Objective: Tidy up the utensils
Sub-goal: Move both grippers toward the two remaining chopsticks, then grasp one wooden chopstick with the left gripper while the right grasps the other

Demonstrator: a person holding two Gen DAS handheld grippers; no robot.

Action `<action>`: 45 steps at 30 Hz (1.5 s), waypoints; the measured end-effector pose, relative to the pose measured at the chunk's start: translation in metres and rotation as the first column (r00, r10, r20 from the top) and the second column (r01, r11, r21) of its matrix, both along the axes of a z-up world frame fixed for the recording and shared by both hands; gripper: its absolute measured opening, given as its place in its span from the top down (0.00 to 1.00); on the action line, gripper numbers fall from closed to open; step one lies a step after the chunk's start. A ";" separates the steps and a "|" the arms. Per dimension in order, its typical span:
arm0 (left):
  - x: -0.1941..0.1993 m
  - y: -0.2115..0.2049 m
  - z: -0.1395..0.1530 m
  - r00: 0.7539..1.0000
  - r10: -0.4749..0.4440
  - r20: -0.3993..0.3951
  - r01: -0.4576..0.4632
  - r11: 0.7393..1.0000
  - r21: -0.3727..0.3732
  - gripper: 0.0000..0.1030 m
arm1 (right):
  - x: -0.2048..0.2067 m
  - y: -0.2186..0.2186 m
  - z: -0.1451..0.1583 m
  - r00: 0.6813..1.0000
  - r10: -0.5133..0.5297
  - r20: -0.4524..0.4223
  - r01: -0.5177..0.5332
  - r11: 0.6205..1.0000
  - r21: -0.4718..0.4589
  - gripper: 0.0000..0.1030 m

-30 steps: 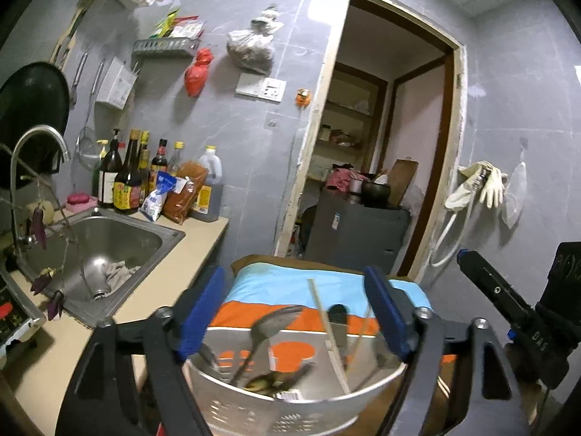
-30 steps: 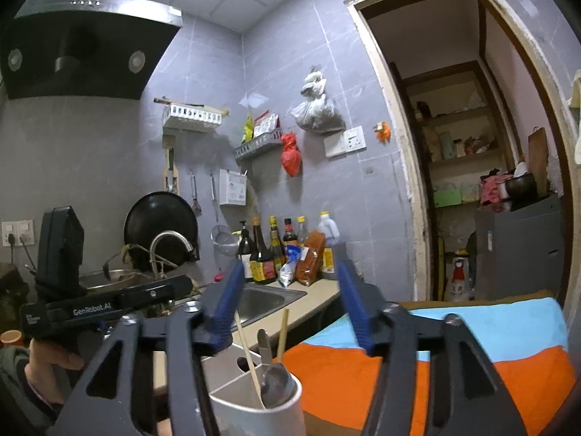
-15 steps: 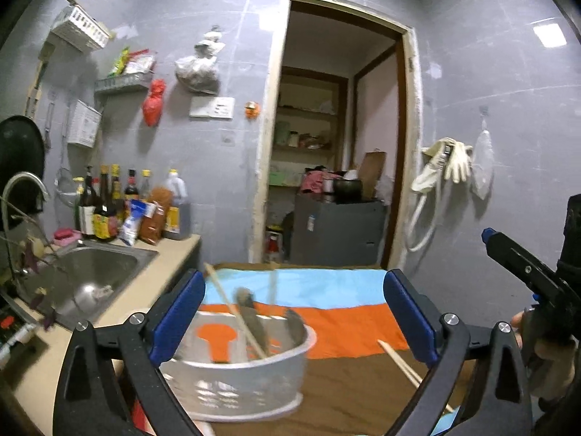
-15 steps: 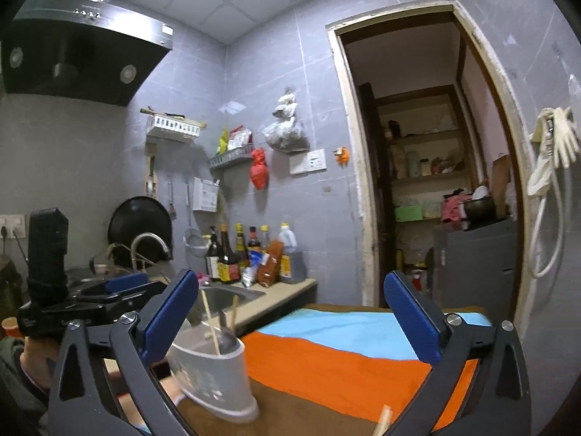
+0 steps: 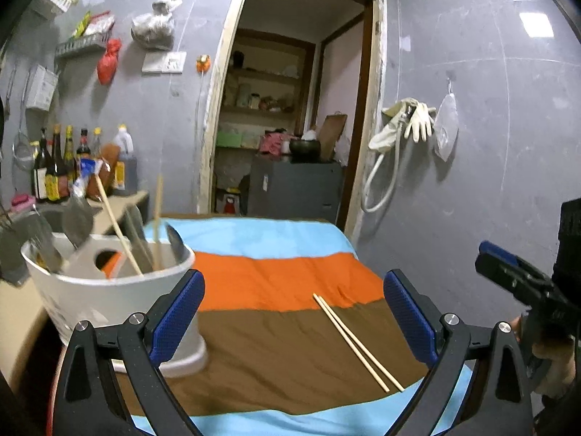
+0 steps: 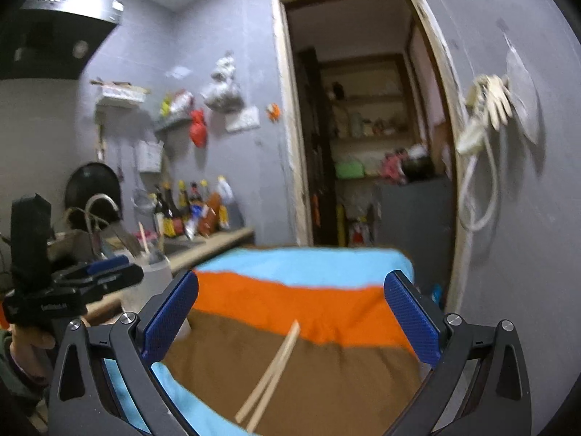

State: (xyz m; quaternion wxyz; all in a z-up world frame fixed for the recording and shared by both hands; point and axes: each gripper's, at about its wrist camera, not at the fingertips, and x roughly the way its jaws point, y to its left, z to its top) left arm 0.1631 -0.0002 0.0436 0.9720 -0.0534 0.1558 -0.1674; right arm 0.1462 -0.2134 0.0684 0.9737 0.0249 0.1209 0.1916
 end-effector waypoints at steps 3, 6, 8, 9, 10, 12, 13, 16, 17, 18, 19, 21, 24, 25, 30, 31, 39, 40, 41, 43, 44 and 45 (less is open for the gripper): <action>0.006 -0.008 -0.009 0.999 -0.011 -0.031 0.012 1.000 0.010 0.06 | 0.000 -0.001 -0.012 0.999 -0.007 -0.035 0.006 1.000 -0.015 0.00; 0.012 -0.014 -0.016 0.998 -0.026 -0.065 0.028 0.999 0.024 0.06 | 0.001 0.002 -0.027 0.997 -0.008 -0.078 0.005 0.999 -0.040 0.00; 0.018 -0.016 -0.020 0.994 -0.050 -0.101 0.053 0.998 0.025 0.06 | 0.002 0.005 -0.034 0.994 -0.021 -0.108 0.014 0.998 -0.069 0.00; 0.023 -0.016 -0.022 0.990 -0.071 -0.124 0.074 0.997 0.018 0.06 | 0.002 0.006 -0.037 0.992 -0.027 -0.120 0.017 0.997 -0.079 0.00; 0.027 -0.016 -0.023 0.985 -0.090 -0.149 0.092 0.996 0.012 0.06 | 0.003 0.008 -0.039 0.989 -0.036 -0.141 0.022 0.995 -0.100 0.00; 0.037 -0.017 -0.026 0.971 -0.117 -0.208 0.120 0.993 0.004 0.06 | 0.005 0.012 -0.042 0.984 -0.052 -0.170 0.028 0.990 -0.141 0.00; 0.043 -0.017 -0.028 0.963 -0.127 -0.239 0.130 0.991 -0.003 0.06 | 0.007 0.016 -0.044 0.979 -0.060 -0.194 0.026 0.984 -0.174 0.00; 0.055 -0.017 -0.036 0.934 -0.132 -0.332 0.137 0.991 -0.010 0.07 | 0.012 0.025 -0.053 0.966 -0.046 -0.256 -0.015 0.973 -0.231 0.11; 0.059 -0.018 -0.040 0.922 -0.143 -0.360 0.148 0.989 -0.013 0.07 | 0.015 0.029 -0.057 0.956 -0.040 -0.291 -0.036 0.967 -0.252 0.18; 0.061 -0.018 -0.041 0.914 -0.151 -0.378 0.158 0.987 -0.013 0.07 | 0.016 0.030 -0.060 0.949 -0.033 -0.313 -0.052 0.964 -0.259 0.24; 0.061 -0.020 -0.042 0.908 -0.156 -0.389 0.166 0.986 -0.010 0.07 | 0.018 0.031 -0.062 0.944 -0.029 -0.329 -0.063 0.963 -0.264 0.27; 0.062 -0.021 -0.043 0.897 -0.164 -0.410 0.178 0.984 -0.005 0.07 | 0.020 0.034 -0.067 0.933 -0.024 -0.358 -0.079 0.960 -0.270 0.35; 0.065 -0.022 -0.045 0.883 -0.173 -0.436 0.192 0.981 0.000 0.08 | 0.026 0.039 -0.076 0.904 0.005 -0.427 -0.131 0.955 -0.266 0.41; 0.066 -0.023 -0.046 0.876 -0.179 -0.448 0.200 0.980 0.000 0.10 | 0.027 0.041 -0.078 0.896 0.011 -0.444 -0.146 0.952 -0.270 0.42; 0.073 -0.024 -0.054 0.836 -0.199 -0.511 0.222 0.975 -0.017 0.22 | 0.032 0.050 -0.089 0.862 0.012 -0.506 -0.186 0.937 -0.295 0.50; 0.076 -0.027 -0.056 0.828 -0.205 -0.521 0.227 0.974 -0.022 0.29 | 0.034 0.051 -0.091 0.854 0.009 -0.520 -0.191 0.936 -0.297 0.52; 0.081 -0.034 -0.061 0.789 -0.245 -0.563 0.269 0.962 -0.043 0.45 | 0.049 0.049 -0.095 0.846 -0.006 -0.533 -0.195 0.927 -0.320 0.56; 0.081 -0.035 -0.061 0.786 -0.249 -0.566 0.273 0.961 -0.044 0.46 | 0.052 0.047 -0.095 0.848 -0.009 -0.530 -0.193 0.926 -0.324 0.58; 0.081 -0.037 -0.062 0.783 -0.253 -0.568 0.278 0.960 -0.043 0.47 | 0.056 0.045 -0.094 0.851 -0.015 -0.524 -0.187 0.925 -0.330 0.67; 0.081 -0.041 -0.061 0.780 -0.254 -0.571 0.288 0.957 -0.032 0.47 | 0.062 0.042 -0.093 0.855 -0.020 -0.519 -0.182 0.924 -0.336 0.80; 0.082 -0.044 -0.062 0.779 -0.255 -0.573 0.292 0.956 -0.028 0.47 | 0.064 0.038 -0.093 0.855 -0.021 -0.518 -0.180 0.925 -0.334 0.87; 0.084 -0.046 -0.062 0.775 -0.257 -0.577 0.296 0.955 -0.027 0.48 | 0.066 0.034 -0.093 0.856 -0.021 -0.516 -0.177 0.927 -0.331 0.91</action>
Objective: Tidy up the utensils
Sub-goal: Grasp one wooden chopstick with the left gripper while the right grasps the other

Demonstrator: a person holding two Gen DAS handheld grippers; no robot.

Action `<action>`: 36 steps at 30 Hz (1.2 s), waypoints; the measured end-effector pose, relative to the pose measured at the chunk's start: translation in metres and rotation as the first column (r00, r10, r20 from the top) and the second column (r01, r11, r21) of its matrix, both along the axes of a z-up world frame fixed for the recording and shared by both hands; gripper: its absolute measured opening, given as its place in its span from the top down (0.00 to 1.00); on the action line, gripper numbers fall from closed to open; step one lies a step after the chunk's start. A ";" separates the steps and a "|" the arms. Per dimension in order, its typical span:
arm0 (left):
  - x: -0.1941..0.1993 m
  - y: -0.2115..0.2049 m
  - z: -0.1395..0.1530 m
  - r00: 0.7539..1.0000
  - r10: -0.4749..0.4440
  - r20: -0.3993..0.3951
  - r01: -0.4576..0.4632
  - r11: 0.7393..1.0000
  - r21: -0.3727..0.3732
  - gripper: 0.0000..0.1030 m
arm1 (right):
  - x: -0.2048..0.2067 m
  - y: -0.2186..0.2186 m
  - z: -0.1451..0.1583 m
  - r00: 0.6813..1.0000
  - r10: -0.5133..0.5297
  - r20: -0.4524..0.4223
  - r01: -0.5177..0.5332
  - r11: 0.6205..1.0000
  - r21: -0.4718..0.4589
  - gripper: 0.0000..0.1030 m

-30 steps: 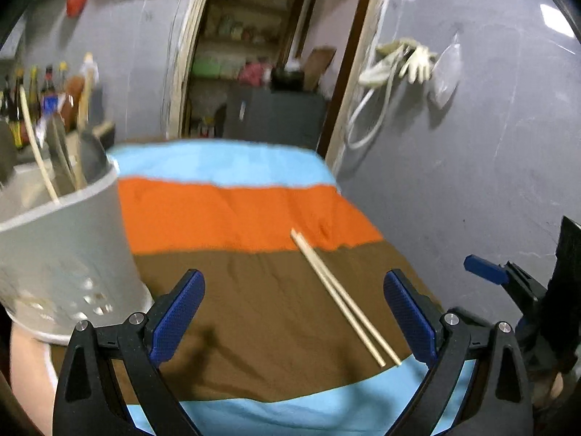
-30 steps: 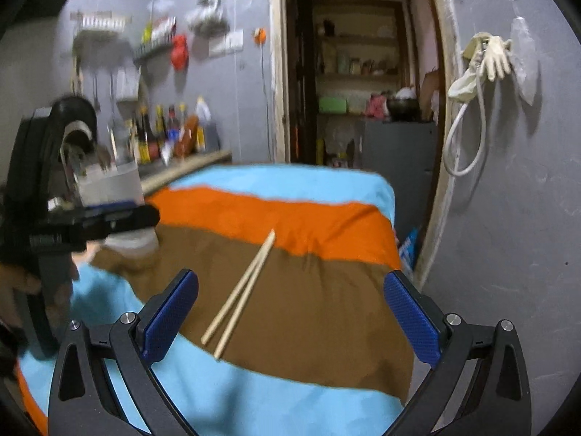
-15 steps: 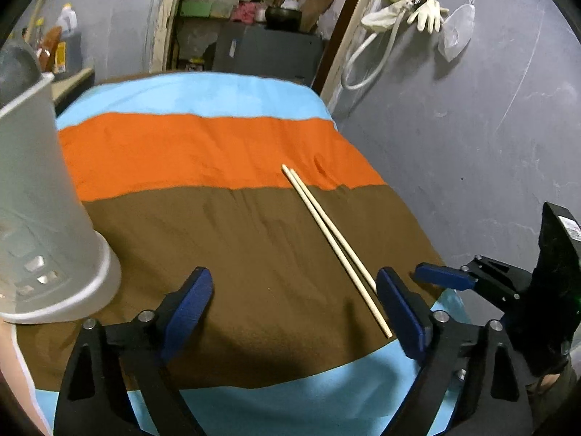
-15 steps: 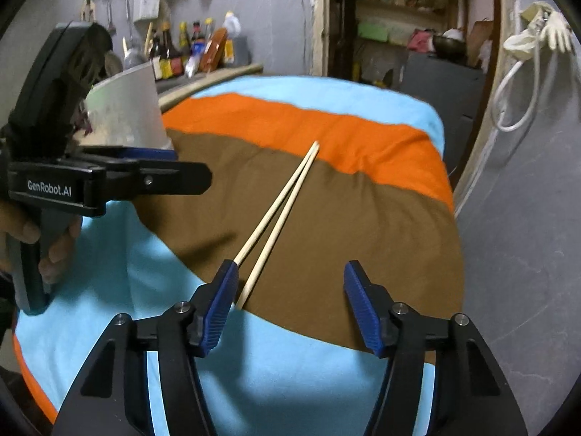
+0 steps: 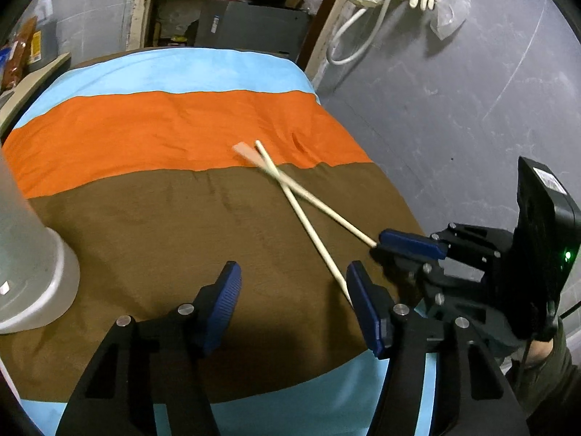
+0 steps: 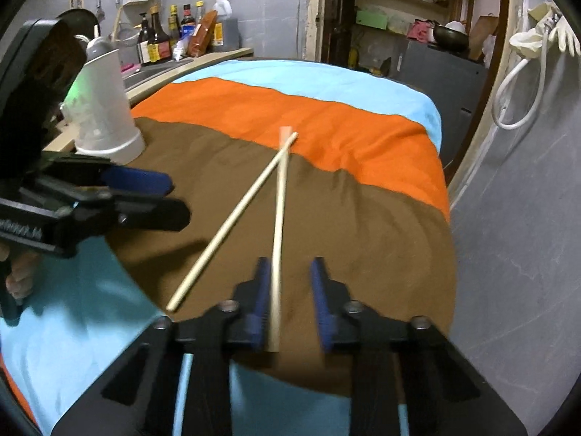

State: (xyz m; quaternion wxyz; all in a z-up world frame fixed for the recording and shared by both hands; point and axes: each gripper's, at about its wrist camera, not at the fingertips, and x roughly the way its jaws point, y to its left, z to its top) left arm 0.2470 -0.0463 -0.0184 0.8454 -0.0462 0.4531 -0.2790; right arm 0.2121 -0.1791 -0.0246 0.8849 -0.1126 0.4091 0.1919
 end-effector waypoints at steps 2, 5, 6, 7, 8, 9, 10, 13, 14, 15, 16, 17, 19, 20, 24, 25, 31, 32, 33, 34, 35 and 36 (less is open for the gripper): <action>0.005 -0.006 0.000 1.000 -0.006 -0.009 0.007 1.000 0.005 0.48 | 0.002 -0.005 0.000 1.000 -0.010 0.010 0.010 1.000 -0.007 0.93; 0.012 -0.018 -0.002 1.000 -0.017 -0.009 0.017 0.999 0.043 0.51 | 0.003 -0.017 -0.001 0.999 -0.041 0.027 0.041 0.999 -0.008 0.94; 0.014 -0.022 -0.002 1.000 -0.022 -0.005 0.022 0.998 0.064 0.52 | 0.002 -0.020 -0.002 0.998 -0.048 0.029 0.048 0.999 -0.005 0.95; 0.016 -0.028 -0.004 1.000 -0.028 0.002 0.028 0.996 0.090 0.54 | 0.001 -0.025 -0.003 0.998 -0.060 0.029 0.060 0.998 0.000 0.95; 0.017 -0.033 -0.005 0.999 -0.034 0.008 0.033 0.993 0.114 0.55 | 0.001 -0.029 -0.003 0.997 -0.069 0.028 0.069 0.998 0.007 0.95; 0.018 -0.039 -0.007 0.999 -0.041 0.017 0.038 0.990 0.138 0.58 | 0.000 -0.032 -0.004 0.997 -0.077 0.026 0.077 0.997 0.016 0.95; 0.019 -0.041 -0.008 0.999 -0.043 0.023 0.039 0.988 0.152 0.62 | -0.001 -0.035 -0.004 0.996 -0.083 0.022 0.082 0.996 0.024 0.95; 0.022 -0.049 -0.011 0.998 -0.044 0.051 0.032 0.979 0.203 0.70 | -0.004 -0.041 -0.004 0.996 -0.094 0.011 0.093 0.995 0.045 0.95; 0.022 -0.052 -0.012 0.997 -0.048 0.058 0.034 0.975 0.218 0.72 | -0.005 -0.041 -0.004 0.995 -0.096 0.008 0.095 0.994 0.048 0.95; 0.022 -0.054 -0.013 0.997 -0.056 0.061 0.041 0.973 0.226 0.79 | -0.006 -0.042 -0.003 0.995 -0.098 0.005 0.097 0.994 0.052 0.95; 0.021 -0.056 -0.015 0.996 -0.064 0.056 0.050 0.974 0.222 0.90 | -0.007 -0.044 -0.003 0.995 -0.101 0.000 0.100 0.993 0.061 0.95; 0.021 -0.056 -0.017 0.997 -0.071 0.039 0.061 0.976 0.209 0.91 | -0.008 -0.044 -0.003 0.995 -0.102 -0.005 0.102 0.993 0.066 0.95; 0.021 -0.054 -0.017 0.997 -0.067 0.040 0.057 0.977 0.205 0.91 | -0.012 -0.044 -0.002 0.995 -0.102 -0.009 0.103 0.992 0.067 0.96; 0.021 -0.051 -0.018 0.997 -0.063 0.034 0.055 0.980 0.191 0.92 | -0.014 -0.045 -0.002 0.995 -0.101 -0.012 0.101 0.993 0.068 0.96; 0.018 -0.037 -0.019 0.999 -0.050 0.001 0.050 0.989 0.142 0.94 | -0.024 -0.045 -0.002 0.995 -0.091 -0.031 0.094 0.992 0.080 0.97; 0.015 -0.033 -0.017 0.999 -0.051 -0.004 0.051 0.989 0.138 0.94 | -0.027 -0.045 -0.002 0.995 -0.088 -0.038 0.091 0.992 0.088 0.97; 0.001 -0.013 -0.009 0.997 -0.049 -0.058 0.055 0.994 0.095 0.94 | -0.039 -0.039 -0.001 0.996 -0.068 -0.059 0.075 0.990 0.116 0.97; 0.000 -0.012 -0.008 0.996 -0.057 -0.063 0.063 0.993 0.095 0.94 | -0.037 -0.039 -0.001 0.996 -0.065 -0.065 0.072 0.990 0.125 0.97; 0.000 -0.011 -0.007 0.996 -0.062 -0.067 0.069 0.993 0.095 0.94 | -0.036 -0.039 -0.002 0.996 -0.062 -0.071 0.071 0.989 0.131 0.96; 0.000 -0.012 -0.006 0.995 -0.067 -0.073 0.074 0.993 0.095 0.94 | -0.031 -0.040 -0.002 0.995 -0.064 -0.080 0.074 0.987 0.141 0.95; -0.001 -0.013 -0.005 0.995 -0.069 -0.077 0.077 0.992 0.096 0.93 | -0.027 -0.041 -0.002 0.994 -0.065 -0.084 0.077 0.986 0.147 0.94; 0.001 -0.014 -0.005 0.994 -0.069 -0.087 0.077 0.993 0.092 0.93 | -0.021 -0.040 -0.002 0.994 -0.061 -0.089 0.074 0.986 0.149 0.92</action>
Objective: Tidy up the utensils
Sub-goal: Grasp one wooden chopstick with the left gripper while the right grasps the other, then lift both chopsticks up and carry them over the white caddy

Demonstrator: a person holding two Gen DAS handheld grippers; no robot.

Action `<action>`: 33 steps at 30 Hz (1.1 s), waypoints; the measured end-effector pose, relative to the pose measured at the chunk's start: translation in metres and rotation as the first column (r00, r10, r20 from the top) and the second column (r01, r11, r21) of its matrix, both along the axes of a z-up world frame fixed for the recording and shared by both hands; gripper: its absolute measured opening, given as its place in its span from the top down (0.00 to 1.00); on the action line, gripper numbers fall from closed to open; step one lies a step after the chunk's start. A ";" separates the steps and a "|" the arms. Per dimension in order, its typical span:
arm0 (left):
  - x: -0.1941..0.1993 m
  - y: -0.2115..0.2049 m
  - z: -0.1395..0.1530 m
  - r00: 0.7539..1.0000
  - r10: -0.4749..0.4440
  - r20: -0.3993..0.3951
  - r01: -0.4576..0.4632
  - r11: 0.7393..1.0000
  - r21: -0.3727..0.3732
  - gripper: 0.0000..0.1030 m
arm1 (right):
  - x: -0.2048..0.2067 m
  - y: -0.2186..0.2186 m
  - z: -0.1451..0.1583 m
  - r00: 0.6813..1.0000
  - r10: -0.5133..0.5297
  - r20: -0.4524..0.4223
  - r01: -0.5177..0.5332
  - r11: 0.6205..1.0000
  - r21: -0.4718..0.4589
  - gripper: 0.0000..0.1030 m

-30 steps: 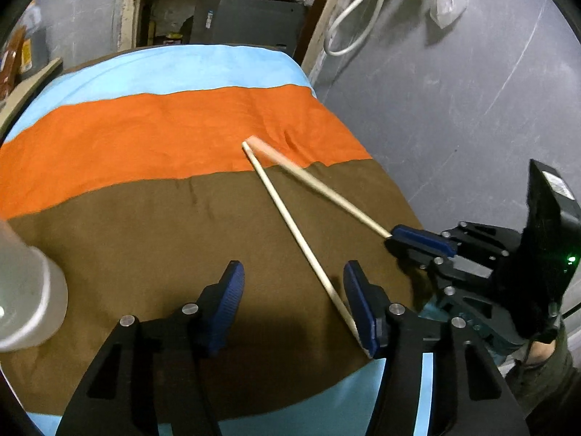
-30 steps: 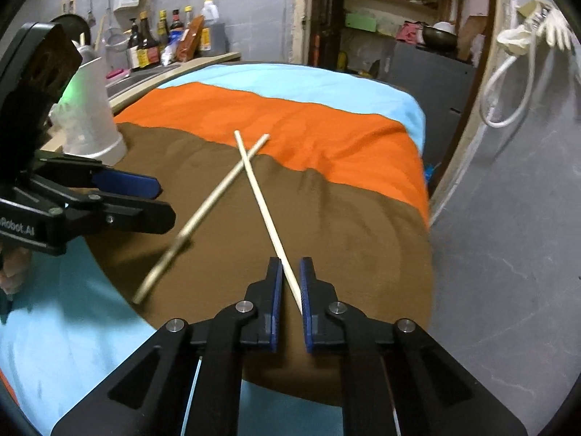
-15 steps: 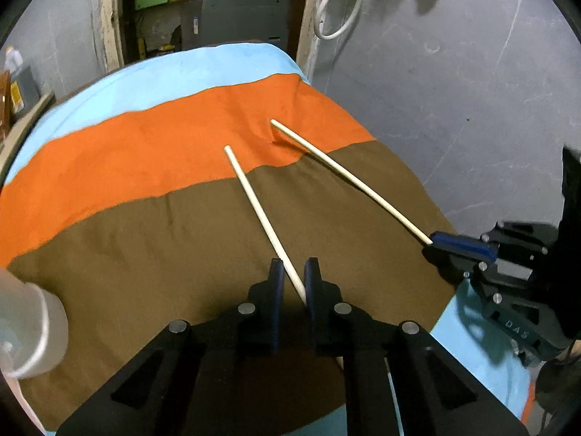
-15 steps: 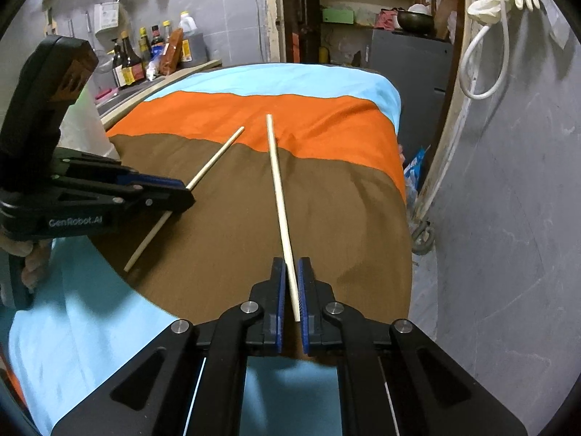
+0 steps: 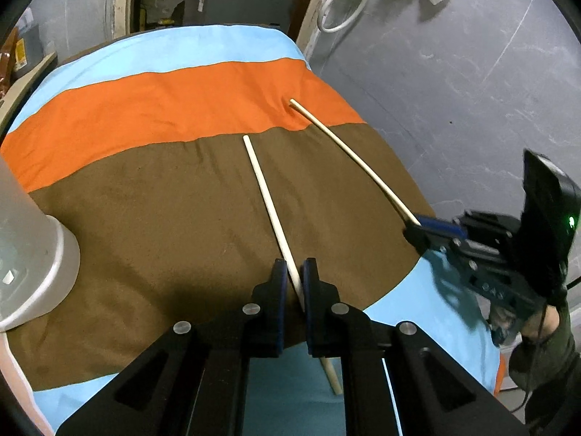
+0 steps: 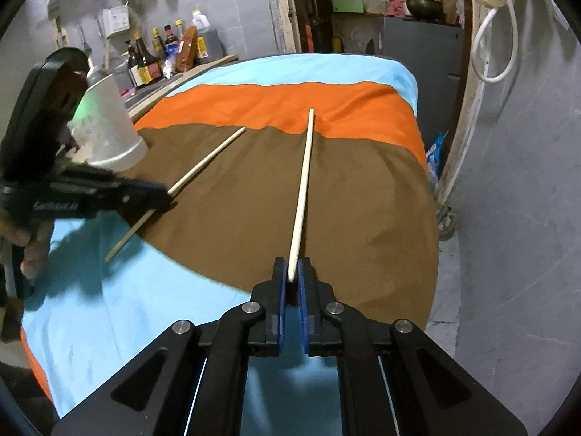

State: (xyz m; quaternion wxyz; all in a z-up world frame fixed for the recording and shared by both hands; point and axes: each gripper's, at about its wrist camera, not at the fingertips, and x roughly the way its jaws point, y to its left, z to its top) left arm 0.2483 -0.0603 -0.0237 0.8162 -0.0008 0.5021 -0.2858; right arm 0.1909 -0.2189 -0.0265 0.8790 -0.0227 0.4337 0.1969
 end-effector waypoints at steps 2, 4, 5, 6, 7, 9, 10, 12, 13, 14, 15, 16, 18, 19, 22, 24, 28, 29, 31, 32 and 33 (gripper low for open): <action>0.002 -0.002 -0.002 1.000 -0.008 -0.021 0.008 1.000 -0.001 0.92 | 0.011 0.003 0.001 1.000 0.013 -0.002 -0.013 1.000 -0.006 0.85; 0.008 -0.005 -0.002 0.999 -0.021 -0.029 0.021 1.000 0.008 0.92 | 0.027 0.005 0.002 0.999 0.030 -0.011 -0.030 1.000 -0.009 0.78; 0.011 -0.006 -0.002 0.999 -0.026 -0.034 0.026 1.000 0.013 0.92 | 0.034 0.006 0.003 0.999 0.036 -0.015 -0.036 0.999 -0.009 0.78; 0.016 -0.008 -0.002 0.999 -0.027 -0.040 0.028 0.999 0.017 0.92 | 0.040 0.006 0.003 0.999 0.040 -0.017 -0.040 0.999 -0.009 0.78; 0.019 -0.008 -0.003 0.999 -0.028 -0.045 0.028 0.999 0.019 0.92 | 0.050 0.006 0.004 0.999 0.049 -0.022 -0.050 0.999 -0.006 0.78; 0.027 -0.010 -0.004 0.998 -0.031 -0.052 0.033 0.999 0.027 0.92 | 0.063 0.007 0.007 0.998 0.059 -0.031 -0.059 0.998 -0.003 0.77; 0.030 -0.011 -0.005 0.998 -0.031 -0.054 0.033 0.999 0.028 0.92 | 0.073 0.008 0.008 0.997 0.063 -0.035 -0.063 0.998 -0.006 0.77; 0.038 -0.012 -0.006 0.998 -0.031 -0.061 0.032 0.999 0.024 0.92 | 0.086 0.009 0.008 0.996 0.076 -0.044 -0.076 0.997 -0.007 0.77; 0.040 -0.011 -0.007 0.998 -0.028 -0.064 0.029 0.999 0.020 0.92 | 0.095 0.011 0.008 0.995 0.080 -0.053 -0.081 0.997 -0.007 0.77; 0.044 -0.010 -0.007 0.998 -0.022 -0.067 0.023 1.000 0.014 0.92 | 0.102 0.012 0.006 0.994 0.086 -0.062 -0.086 0.996 -0.006 0.77; 0.047 -0.010 -0.008 0.997 -0.019 -0.068 0.020 1.000 0.012 0.92 | 0.106 0.013 0.005 0.994 0.091 -0.067 -0.091 0.996 -0.005 0.77; 0.049 -0.010 -0.008 0.998 -0.017 -0.067 0.018 1.000 0.010 0.92 | 0.112 0.014 0.003 0.993 0.095 -0.074 -0.096 0.995 -0.002 0.77; 0.054 -0.010 -0.009 0.998 -0.010 -0.060 0.011 1.000 0.006 0.91 | 0.119 0.016 0.002 0.992 0.097 -0.076 -0.097 0.995 0.009 0.77; 0.055 -0.009 -0.010 0.998 -0.006 -0.057 0.006 1.000 0.002 0.91 | 0.122 0.017 0.001 0.992 0.098 -0.074 -0.097 0.995 0.015 0.77; 0.060 -0.009 -0.010 0.999 0.001 -0.041 -0.001 1.000 -0.005 0.91 | 0.129 0.019 -0.001 0.993 0.092 -0.068 -0.090 0.995 0.036 0.77; 0.062 -0.011 -0.010 0.999 0.001 -0.032 -0.001 1.000 -0.001 0.91 | 0.132 0.019 -0.002 0.994 0.083 -0.071 -0.080 0.996 0.048 0.77; 0.064 -0.021 -0.009 1.000 -0.016 -0.011 0.017 0.999 0.045 0.92 | 0.135 0.029 -0.002 0.994 0.082 -0.073 -0.084 0.996 -0.019 0.78; 0.064 -0.022 -0.008 1.000 -0.022 -0.005 0.022 0.998 0.056 0.92 | 0.135 0.035 -0.001 0.994 0.084 -0.070 -0.088 0.995 -0.056 0.81; 0.063 -0.024 -0.008 1.000 -0.006 0.006 0.006 0.998 0.062 0.94 | 0.135 0.043 0.000 0.994 0.087 -0.069 -0.093 0.992 -0.090 0.88; 0.063 -0.023 -0.009 1.000 0.006 0.011 -0.007 0.998 0.056 0.94 | 0.136 0.044 0.001 0.994 0.086 -0.071 -0.092 0.991 -0.098 0.92; 0.062 -0.022 -0.009 1.000 0.016 0.018 -0.017 0.999 0.048 0.95 | 0.137 0.046 0.002 0.994 0.086 -0.074 -0.093 0.990 -0.108 0.94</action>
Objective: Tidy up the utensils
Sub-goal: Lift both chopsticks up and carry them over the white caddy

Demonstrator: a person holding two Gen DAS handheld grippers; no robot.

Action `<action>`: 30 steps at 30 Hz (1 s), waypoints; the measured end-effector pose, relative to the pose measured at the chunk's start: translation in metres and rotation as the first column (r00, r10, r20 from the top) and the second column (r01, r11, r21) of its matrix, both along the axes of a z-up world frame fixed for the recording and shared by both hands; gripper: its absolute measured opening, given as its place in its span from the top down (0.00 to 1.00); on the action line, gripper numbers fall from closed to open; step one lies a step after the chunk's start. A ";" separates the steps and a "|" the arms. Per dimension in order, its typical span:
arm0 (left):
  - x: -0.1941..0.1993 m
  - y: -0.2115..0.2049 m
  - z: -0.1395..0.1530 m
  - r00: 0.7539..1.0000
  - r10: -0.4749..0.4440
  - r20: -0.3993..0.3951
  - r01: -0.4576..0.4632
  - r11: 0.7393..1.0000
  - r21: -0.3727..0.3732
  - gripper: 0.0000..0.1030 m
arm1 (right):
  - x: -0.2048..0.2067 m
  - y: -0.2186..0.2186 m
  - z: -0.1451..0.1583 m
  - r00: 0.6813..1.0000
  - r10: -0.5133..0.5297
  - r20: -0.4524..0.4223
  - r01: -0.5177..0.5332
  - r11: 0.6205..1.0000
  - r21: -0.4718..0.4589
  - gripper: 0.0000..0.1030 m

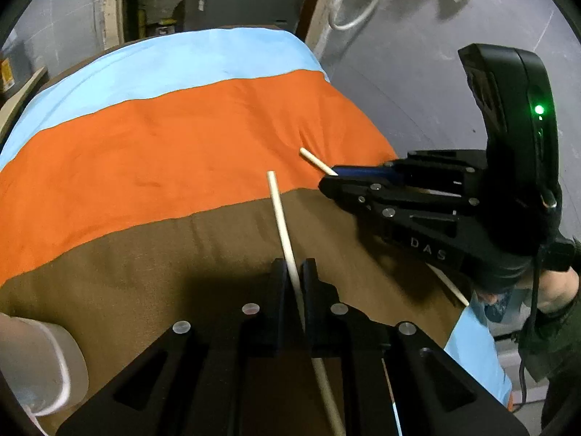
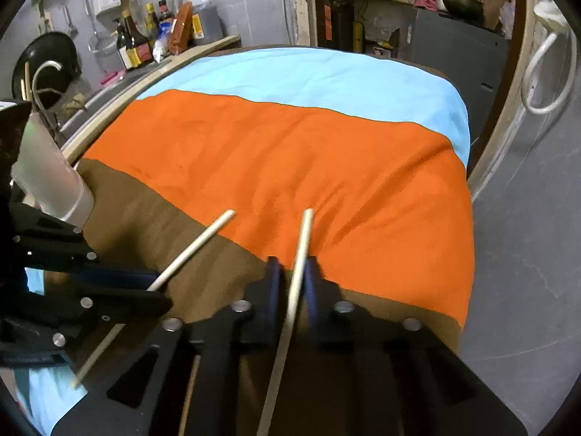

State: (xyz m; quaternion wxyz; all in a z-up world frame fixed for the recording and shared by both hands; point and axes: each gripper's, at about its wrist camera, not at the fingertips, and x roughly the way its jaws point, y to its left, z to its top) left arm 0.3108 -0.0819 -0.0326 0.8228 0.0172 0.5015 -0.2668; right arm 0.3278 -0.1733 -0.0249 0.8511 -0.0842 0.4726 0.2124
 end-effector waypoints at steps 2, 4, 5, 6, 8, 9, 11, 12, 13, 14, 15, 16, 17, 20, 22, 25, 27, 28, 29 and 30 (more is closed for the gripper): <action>-0.004 0.008 0.000 1.000 0.029 0.006 -0.028 0.999 -0.035 0.98 | 0.001 -0.001 0.002 1.000 0.000 -0.006 0.000 1.000 -0.007 0.96; -0.009 0.020 0.002 0.998 0.057 0.019 -0.056 0.996 -0.071 0.98 | -0.003 -0.004 0.008 1.000 -0.006 0.001 0.006 1.000 0.024 0.97; -0.012 0.024 0.004 0.997 0.071 0.033 -0.068 0.994 -0.079 0.98 | -0.005 -0.005 0.011 1.000 -0.010 0.013 0.009 0.999 0.038 0.97; -0.014 0.026 0.008 0.995 0.082 0.051 -0.076 0.992 -0.100 0.98 | -0.008 -0.006 0.016 0.999 -0.015 0.031 0.014 0.999 0.048 0.97; -0.021 0.037 0.017 0.991 0.108 0.077 -0.095 0.983 -0.158 0.98 | -0.018 -0.011 0.027 0.996 -0.031 0.081 0.023 0.995 0.099 0.97; -0.026 0.043 0.022 0.989 0.118 0.094 -0.099 0.977 -0.189 0.98 | -0.024 -0.014 0.034 0.993 -0.044 0.105 0.029 0.990 0.137 0.97; -0.039 0.052 0.034 0.979 0.139 0.152 -0.101 0.967 -0.236 0.98 | -0.037 -0.017 0.045 0.985 -0.056 0.166 0.024 0.981 0.190 0.97; -0.048 0.057 0.041 0.971 0.149 0.189 -0.097 0.961 -0.259 0.98 | -0.044 -0.017 0.051 0.978 -0.061 0.201 0.017 0.977 0.214 0.97; -0.056 0.061 0.048 0.961 0.159 0.226 -0.092 0.956 -0.280 0.98 | -0.049 -0.016 0.056 0.972 -0.066 0.225 0.012 0.973 0.231 0.97; -0.063 0.066 0.054 0.950 0.171 0.261 -0.089 0.951 -0.298 0.98 | -0.058 -0.016 0.062 0.963 -0.076 0.260 0.005 0.965 0.262 0.97; -0.069 0.068 0.059 0.941 0.180 0.286 -0.086 0.946 -0.313 0.98 | -0.063 -0.015 0.068 0.954 -0.084 0.287 -0.001 0.958 0.286 0.97; -0.078 0.075 0.066 0.924 0.196 0.329 -0.080 0.938 -0.336 0.98 | -0.069 -0.014 0.074 0.944 -0.093 0.317 -0.010 0.951 0.308 0.97; -0.083 0.078 0.070 0.911 0.207 0.356 -0.078 0.935 -0.345 0.98 | -0.078 -0.011 0.081 0.924 -0.104 0.368 -0.023 0.945 0.326 0.97; -0.098 0.086 0.088 0.857 0.246 0.453 -0.070 0.926 -0.371 0.98 | -0.096 0.002 0.100 0.862 -0.109 0.494 -0.078 0.937 0.342 0.97; -0.108 0.092 0.100 0.809 0.277 0.518 -0.071 0.921 -0.383 0.98 | -0.105 0.014 0.115 0.823 -0.107 0.558 -0.120 0.927 0.354 0.97; -0.124 0.102 0.121 0.730 0.309 0.610 -0.051 0.914 -0.402 0.98 | -0.112 0.030 0.132 0.783 -0.099 0.615 -0.185 0.906 0.381 0.97; -0.128 0.105 0.133 0.690 0.325 0.647 -0.052 0.914 -0.403 0.98 | -0.115 0.037 0.141 0.761 -0.096 0.641 -0.222 0.891 0.397 0.97; -0.132 0.113 0.139 0.672 0.339 0.659 -0.054 0.909 -0.412 0.98 | -0.116 0.043 0.148 0.747 -0.100 0.657 -0.250 0.873 0.418 0.97; -0.132 0.117 0.142 0.661 0.350 0.664 -0.055 0.905 -0.422 0.98 | -0.116 0.047 0.153 0.737 -0.108 0.667 -0.272 0.856 0.439 0.97; -0.134 0.124 0.148 0.643 0.370 0.671 -0.060 0.897 -0.438 0.98 | -0.116 0.051 0.156 0.731 -0.115 0.673 -0.286 0.843 0.455 0.97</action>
